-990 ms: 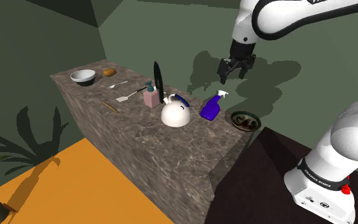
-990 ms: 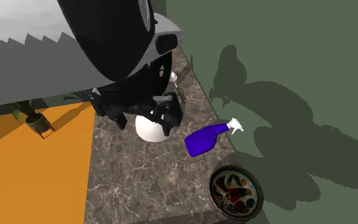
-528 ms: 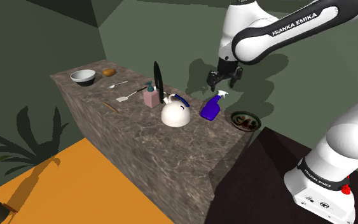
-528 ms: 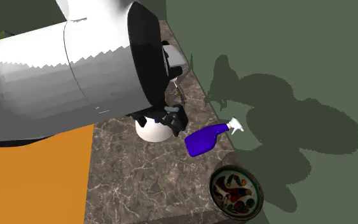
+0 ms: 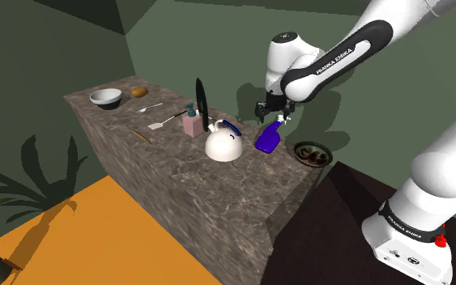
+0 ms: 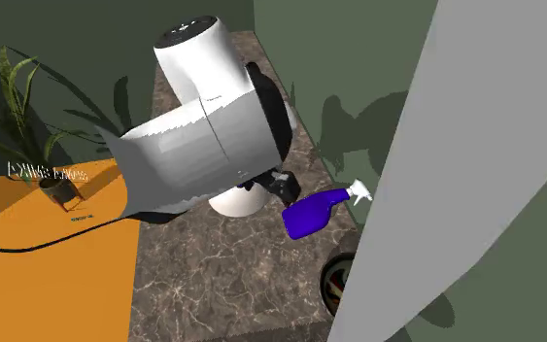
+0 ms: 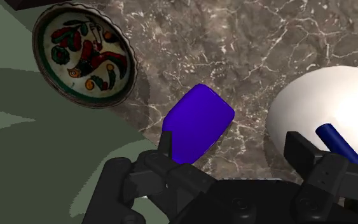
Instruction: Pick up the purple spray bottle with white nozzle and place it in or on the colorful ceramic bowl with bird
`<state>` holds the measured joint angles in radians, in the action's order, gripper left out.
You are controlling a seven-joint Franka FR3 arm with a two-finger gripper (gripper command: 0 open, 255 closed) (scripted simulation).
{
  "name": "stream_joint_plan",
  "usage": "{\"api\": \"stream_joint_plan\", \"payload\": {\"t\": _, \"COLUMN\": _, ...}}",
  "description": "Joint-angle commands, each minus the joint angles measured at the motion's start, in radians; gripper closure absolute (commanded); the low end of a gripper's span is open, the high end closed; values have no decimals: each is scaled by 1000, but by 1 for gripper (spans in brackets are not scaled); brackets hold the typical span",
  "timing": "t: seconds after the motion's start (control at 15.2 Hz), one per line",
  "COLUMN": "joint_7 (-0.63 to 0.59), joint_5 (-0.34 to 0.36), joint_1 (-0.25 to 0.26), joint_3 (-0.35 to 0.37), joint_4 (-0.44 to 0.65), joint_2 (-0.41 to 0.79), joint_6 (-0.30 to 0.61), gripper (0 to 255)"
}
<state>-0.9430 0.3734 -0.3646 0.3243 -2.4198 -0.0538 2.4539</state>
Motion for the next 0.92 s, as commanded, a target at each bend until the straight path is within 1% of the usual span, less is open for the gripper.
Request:
{"api": "stream_joint_plan", "payload": {"t": 0.0, "joint_7": -101, "joint_5": 89, "joint_1": -19, "joint_3": -4, "joint_4": 46, "joint_2": 83, "joint_6": 20, "gripper": 0}}
{"api": "stream_joint_plan", "payload": {"t": 0.2, "joint_7": -238, "joint_5": 211, "joint_1": -24, "joint_3": -34, "joint_4": 115, "joint_2": 198, "joint_6": 38, "gripper": 0}}
{"api": "stream_joint_plan", "payload": {"t": 0.4, "joint_7": -357, "joint_5": 310, "joint_1": -13, "joint_3": -79, "joint_4": 191, "joint_2": 307, "joint_6": 47, "gripper": 0}}
{"api": "stream_joint_plan", "payload": {"t": 0.59, "joint_7": -456, "joint_5": 383, "joint_1": 2, "joint_3": -129, "joint_4": 273, "joint_2": 410, "joint_6": 50, "gripper": 0}}
{"api": "stream_joint_plan", "payload": {"t": 0.86, "joint_7": -560, "joint_5": 446, "joint_1": 21, "joint_3": -194, "joint_4": 389, "joint_2": 540, "joint_6": 49, "gripper": 0}}
